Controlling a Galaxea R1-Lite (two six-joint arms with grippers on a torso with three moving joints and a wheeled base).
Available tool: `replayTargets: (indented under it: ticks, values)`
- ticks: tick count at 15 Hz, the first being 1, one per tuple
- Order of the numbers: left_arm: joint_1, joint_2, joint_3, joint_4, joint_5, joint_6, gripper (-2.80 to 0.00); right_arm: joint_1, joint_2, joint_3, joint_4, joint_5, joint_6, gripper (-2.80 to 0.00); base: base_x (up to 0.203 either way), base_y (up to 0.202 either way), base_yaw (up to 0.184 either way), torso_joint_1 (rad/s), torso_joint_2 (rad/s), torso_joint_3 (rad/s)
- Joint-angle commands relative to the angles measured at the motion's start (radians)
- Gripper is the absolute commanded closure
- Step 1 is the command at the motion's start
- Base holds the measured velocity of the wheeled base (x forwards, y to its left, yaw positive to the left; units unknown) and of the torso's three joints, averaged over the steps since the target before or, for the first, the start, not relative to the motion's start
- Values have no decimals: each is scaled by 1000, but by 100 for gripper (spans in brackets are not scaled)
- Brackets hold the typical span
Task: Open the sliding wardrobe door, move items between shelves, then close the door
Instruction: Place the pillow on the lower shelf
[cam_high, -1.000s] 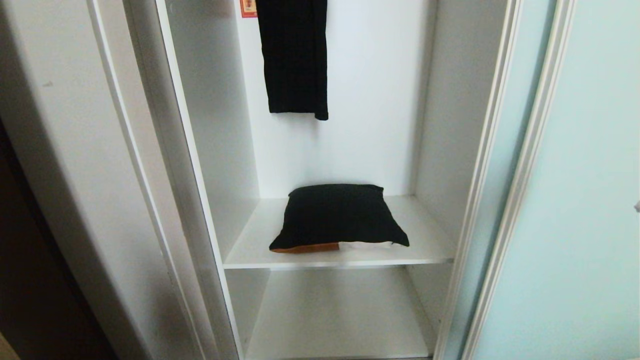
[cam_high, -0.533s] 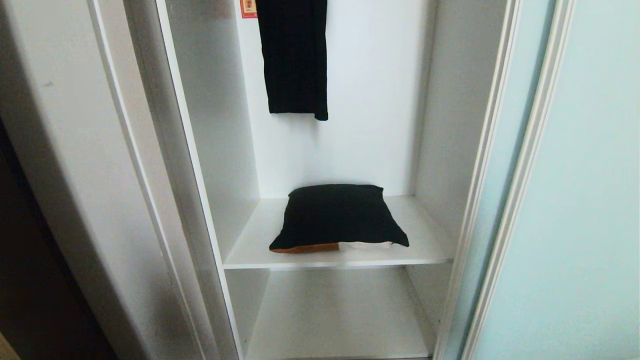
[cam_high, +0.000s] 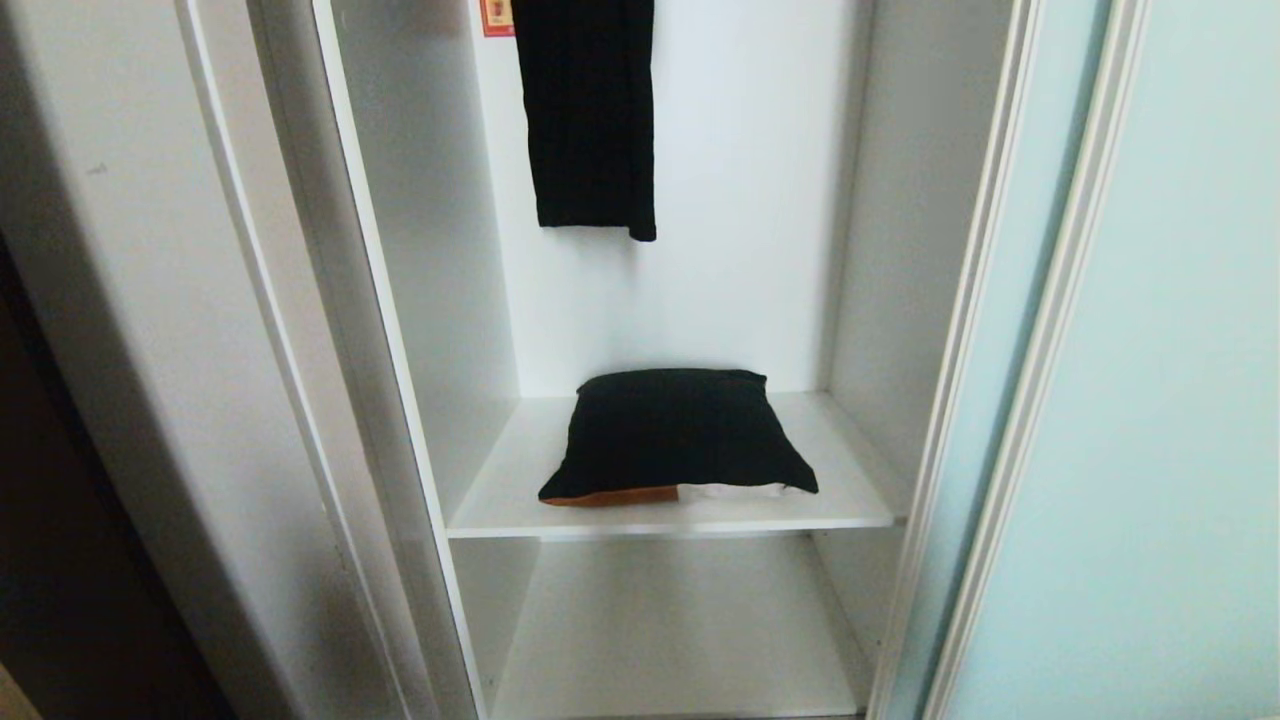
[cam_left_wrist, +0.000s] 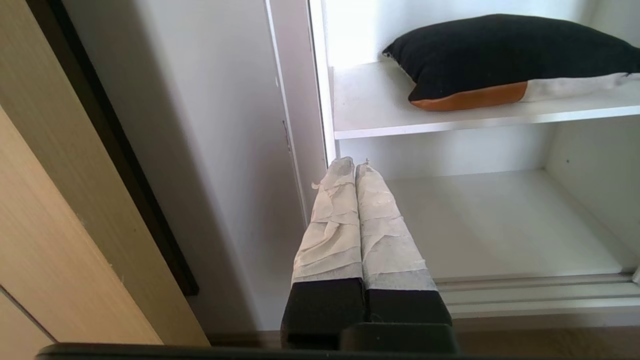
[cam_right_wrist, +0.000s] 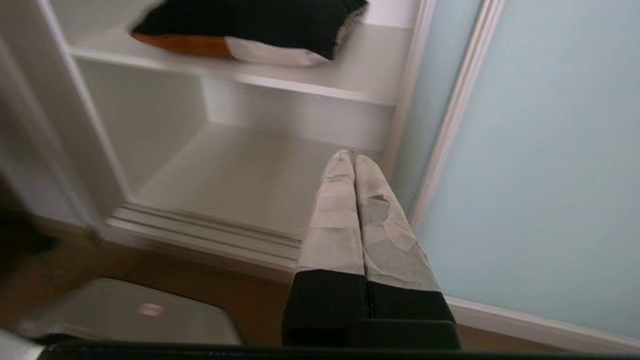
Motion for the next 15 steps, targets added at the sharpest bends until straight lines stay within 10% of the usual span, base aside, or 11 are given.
replayTargets:
  ticks: [1,7,10,15]
  values:
    - [0,2,2,0,0,0,0,6,-113,-23,62,-35,94,0,0,0,0,0,0,0]
    - [0,2,2,0,0,0,0,6,-112,-22,69,-87,-42,0,0,0,0,0,0,0]
    - [0,2,2,0,0,1,0,5,-112,-13,60,-167,119,0,0,0,0,0,0,0]
    - [0,2,2,0,0,0,0,6,-112,34,4,-179,-85,0,0,0,0,0,0,0]
